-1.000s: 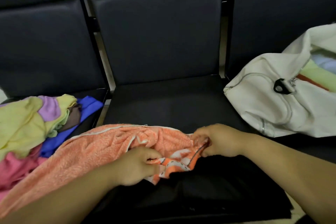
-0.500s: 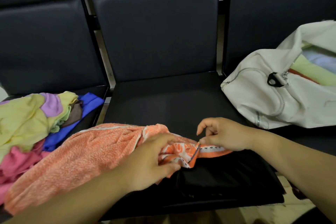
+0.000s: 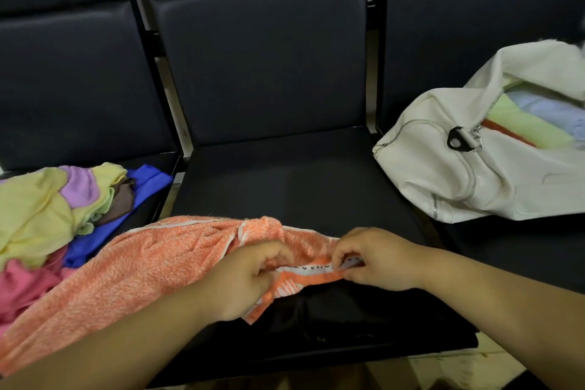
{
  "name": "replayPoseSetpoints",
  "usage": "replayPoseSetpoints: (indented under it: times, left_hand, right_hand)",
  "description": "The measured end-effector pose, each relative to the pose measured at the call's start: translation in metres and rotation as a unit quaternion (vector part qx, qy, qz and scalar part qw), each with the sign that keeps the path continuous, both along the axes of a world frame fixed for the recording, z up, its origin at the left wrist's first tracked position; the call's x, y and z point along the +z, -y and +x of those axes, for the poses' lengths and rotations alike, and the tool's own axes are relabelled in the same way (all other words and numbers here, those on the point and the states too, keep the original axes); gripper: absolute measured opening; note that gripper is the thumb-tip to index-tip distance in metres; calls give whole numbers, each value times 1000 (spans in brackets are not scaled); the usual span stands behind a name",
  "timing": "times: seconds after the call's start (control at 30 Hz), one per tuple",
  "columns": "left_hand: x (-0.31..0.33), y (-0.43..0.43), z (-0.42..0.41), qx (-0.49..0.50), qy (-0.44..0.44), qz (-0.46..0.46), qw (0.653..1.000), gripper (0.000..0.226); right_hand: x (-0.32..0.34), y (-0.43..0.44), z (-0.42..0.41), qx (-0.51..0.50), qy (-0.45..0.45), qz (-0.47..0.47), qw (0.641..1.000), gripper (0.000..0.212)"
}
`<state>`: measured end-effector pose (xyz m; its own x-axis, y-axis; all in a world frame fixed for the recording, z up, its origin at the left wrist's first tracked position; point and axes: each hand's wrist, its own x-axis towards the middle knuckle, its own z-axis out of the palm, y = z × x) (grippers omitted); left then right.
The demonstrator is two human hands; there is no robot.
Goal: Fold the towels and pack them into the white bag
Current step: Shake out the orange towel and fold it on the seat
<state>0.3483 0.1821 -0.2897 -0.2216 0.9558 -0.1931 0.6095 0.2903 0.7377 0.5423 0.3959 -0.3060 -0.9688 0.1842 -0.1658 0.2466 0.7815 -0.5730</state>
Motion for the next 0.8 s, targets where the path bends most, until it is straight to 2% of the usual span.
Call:
replayPoseSetpoints:
  times: [0.1,0.33,0.43,0.53,0.63,0.7,0.8]
  left_hand:
    - [-1,0,-7,-12,-32,-13,999,36]
    - [-6,-1,-11,-26,-107,-55,992,14]
    - [-7,2,-14,-65,-139,-98,983,37]
    - [0,2,-12,-86,-159,-77,981,33]
    - [7,5,-15,-30,-92,-67,993,59]
    - [16,6,-19,9,-10,-46,999,74]
    - [38,8,-21,51,50,8,997,71]
  right_hand:
    - [3,-1,-4,-4,-15,5,1000,27]
    - [5,4,-4,-19,32,-24,999,39]
    - [5,7,-2,-25,32,-18,999,41]
    - [0,12,-1,-24,-2,23,999,30]
    - [2,11,0,-36,-10,3,999,31]
    - [9,7,1,-64,-14,-70,995,35]
    - [26,-1,4,-122,-47,-182,975,39]
